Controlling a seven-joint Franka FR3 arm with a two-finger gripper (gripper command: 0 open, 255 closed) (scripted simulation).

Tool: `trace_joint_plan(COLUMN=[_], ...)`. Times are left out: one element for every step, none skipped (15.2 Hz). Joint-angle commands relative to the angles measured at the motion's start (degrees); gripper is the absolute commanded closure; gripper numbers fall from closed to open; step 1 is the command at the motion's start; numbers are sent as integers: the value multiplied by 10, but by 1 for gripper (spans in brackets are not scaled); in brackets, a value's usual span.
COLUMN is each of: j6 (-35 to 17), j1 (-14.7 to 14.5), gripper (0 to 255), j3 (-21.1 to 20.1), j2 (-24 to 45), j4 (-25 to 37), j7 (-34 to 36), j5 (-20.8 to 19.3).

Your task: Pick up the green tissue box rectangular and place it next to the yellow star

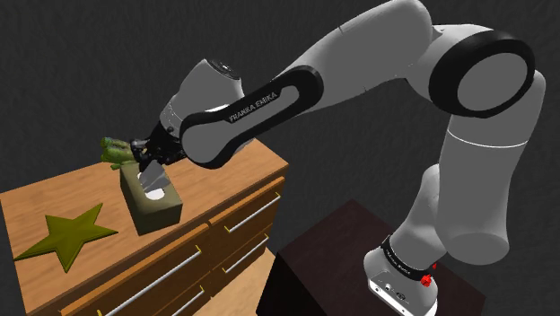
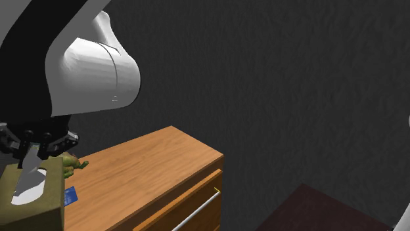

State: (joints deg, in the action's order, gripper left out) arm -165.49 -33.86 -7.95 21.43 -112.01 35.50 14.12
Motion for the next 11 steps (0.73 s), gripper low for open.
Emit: trace_joint_plan(j6=[-12,-18,-24,-30,-36,-42,-48,-53,-59,-65,-71], j1=[2,3,4,5,6,8,9,10,11,13,14], gripper=[255,255,255,255,255,255,255,255,255,255,255], j3=[-3,-4,-6,-8,-9,-11,-13,-15,-17,-18,-20], j2=[11,16,21,27,32,38,43,49,55,60,66], j4=[0,-1,-2,-3,-3,-4,-4,-5,-5,-5,-5], j7=[-5,-7,-10,-12,-14,-16,-18,-21,-23,-25,-27], j5=[3,4,6,7,8,9,11,12,13,13,14])
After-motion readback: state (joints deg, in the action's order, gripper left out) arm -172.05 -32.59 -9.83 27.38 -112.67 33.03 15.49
